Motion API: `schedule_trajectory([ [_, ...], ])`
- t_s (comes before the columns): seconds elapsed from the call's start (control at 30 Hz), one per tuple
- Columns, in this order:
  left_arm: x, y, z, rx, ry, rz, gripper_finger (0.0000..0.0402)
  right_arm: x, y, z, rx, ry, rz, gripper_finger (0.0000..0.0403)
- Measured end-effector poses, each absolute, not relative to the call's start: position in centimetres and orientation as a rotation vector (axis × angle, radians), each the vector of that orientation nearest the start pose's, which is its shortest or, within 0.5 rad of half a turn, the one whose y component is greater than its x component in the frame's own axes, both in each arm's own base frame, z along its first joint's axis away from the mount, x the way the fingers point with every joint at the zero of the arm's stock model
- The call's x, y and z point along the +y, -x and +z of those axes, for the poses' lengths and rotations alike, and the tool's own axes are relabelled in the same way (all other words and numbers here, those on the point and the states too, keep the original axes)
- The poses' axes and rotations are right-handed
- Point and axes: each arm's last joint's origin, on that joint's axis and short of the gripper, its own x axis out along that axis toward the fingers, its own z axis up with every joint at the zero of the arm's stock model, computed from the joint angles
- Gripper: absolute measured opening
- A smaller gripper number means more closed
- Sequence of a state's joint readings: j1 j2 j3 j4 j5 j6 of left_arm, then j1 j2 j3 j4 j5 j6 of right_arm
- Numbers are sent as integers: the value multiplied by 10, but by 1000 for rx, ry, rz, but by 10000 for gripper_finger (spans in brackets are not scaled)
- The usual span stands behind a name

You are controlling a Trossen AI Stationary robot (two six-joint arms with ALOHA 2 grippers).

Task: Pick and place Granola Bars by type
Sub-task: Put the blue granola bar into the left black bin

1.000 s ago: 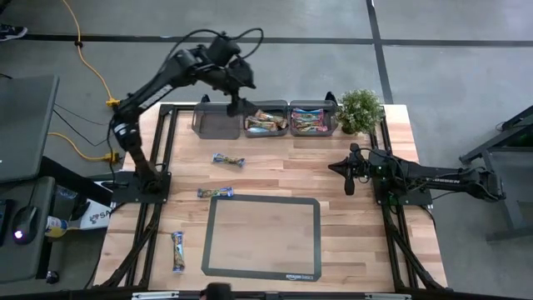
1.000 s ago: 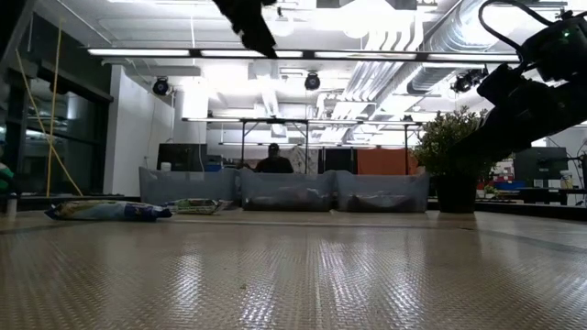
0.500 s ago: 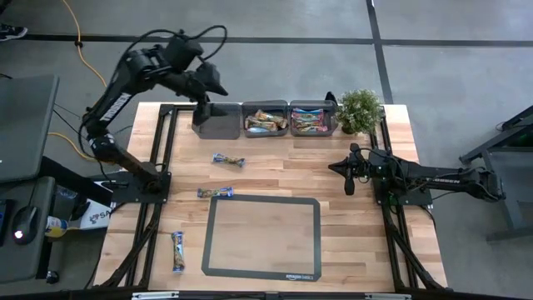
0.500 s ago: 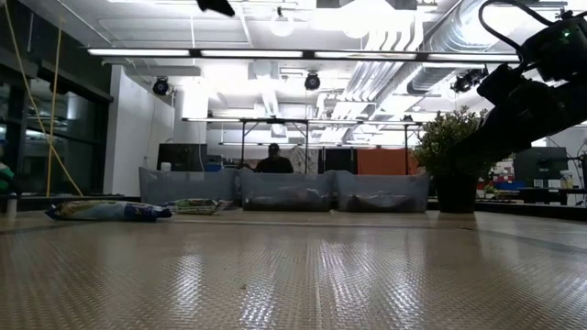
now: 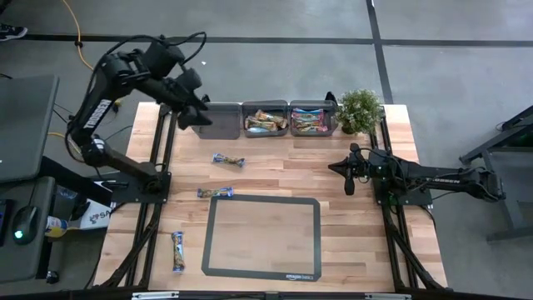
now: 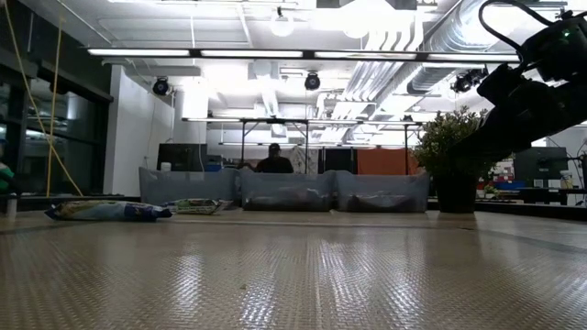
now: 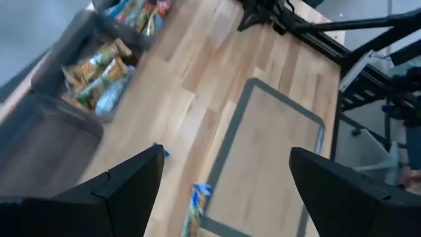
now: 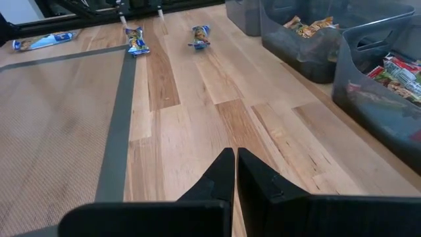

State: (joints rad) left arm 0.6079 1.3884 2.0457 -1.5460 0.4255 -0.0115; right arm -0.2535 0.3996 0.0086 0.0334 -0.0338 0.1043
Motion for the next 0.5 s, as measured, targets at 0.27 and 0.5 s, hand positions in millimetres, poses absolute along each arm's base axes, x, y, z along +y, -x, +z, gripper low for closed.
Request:
schedule_trajectory([
  [0.27, 61, -105, 509, 622, 529, 292, 326, -28, -113, 134, 343, -154, -236, 0],
  [0.5, 32, -62, 517, 506, 620, 356, 326, -28, -113, 134, 343, -154, -236, 0],
])
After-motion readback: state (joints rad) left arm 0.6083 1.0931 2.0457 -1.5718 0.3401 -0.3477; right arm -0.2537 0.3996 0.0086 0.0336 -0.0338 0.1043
